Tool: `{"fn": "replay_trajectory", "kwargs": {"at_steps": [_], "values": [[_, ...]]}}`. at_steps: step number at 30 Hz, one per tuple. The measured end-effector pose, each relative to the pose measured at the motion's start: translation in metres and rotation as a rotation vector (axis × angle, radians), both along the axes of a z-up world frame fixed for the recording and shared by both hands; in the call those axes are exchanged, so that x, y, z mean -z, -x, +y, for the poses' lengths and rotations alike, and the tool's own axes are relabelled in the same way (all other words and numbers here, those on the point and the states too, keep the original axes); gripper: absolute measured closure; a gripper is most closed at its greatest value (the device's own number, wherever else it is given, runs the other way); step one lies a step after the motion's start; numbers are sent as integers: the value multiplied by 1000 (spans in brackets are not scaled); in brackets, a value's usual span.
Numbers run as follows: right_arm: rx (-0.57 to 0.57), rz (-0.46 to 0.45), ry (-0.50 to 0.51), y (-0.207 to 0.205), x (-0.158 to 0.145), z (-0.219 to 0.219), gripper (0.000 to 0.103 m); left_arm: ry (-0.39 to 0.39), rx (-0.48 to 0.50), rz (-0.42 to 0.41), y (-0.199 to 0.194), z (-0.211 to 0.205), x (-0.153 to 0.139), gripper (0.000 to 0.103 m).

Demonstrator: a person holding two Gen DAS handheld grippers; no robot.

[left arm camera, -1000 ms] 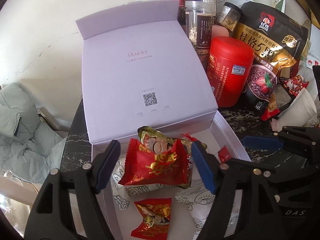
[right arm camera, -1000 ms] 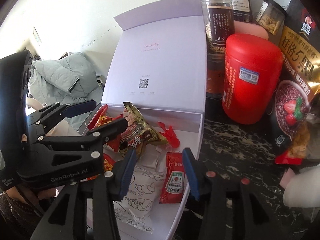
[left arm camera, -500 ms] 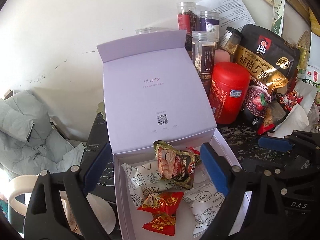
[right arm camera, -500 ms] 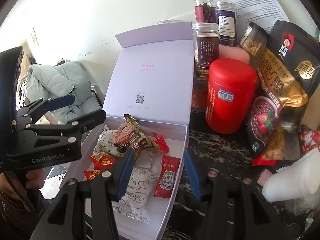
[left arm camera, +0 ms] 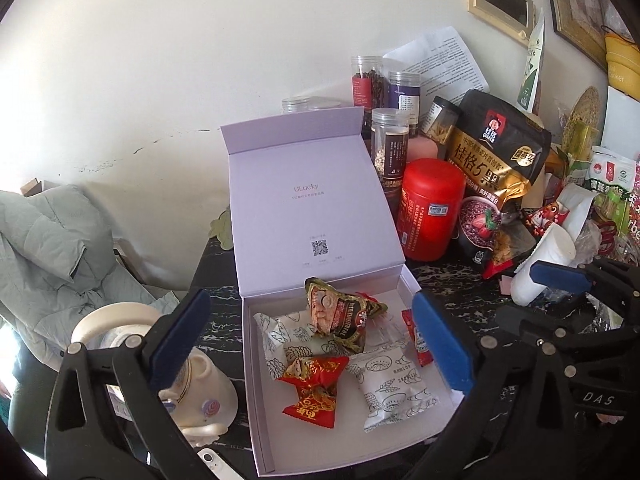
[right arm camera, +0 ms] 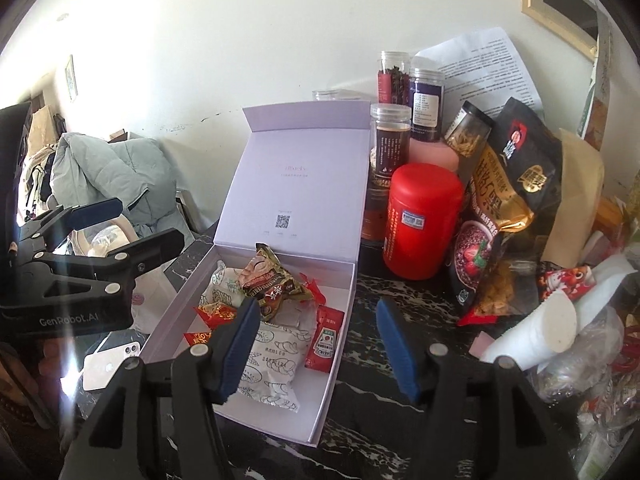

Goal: Organize objects

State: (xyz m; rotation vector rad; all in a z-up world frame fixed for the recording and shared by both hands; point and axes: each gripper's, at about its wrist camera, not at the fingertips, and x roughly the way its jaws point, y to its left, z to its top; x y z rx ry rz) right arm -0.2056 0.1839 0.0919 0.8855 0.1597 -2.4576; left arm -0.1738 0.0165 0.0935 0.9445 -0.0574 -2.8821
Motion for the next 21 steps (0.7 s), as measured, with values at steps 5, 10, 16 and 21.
{"fn": "replay_trajectory", "kwargs": {"at_steps": [5,10,16,21], "values": [[9,53,2,-28,-19,6,35,5,-2,29,-26,2,-15,0],[28,116,-20,-58,-34,12,31,6,-27,46,-49,4,-23,0],[57,161,-44,-93,-42,18,26,7,-40,43,-75,4,-22,0],[61,164,-35,-117,-38,21,25,-9,-7,42,-97,8,-17,0]]}}
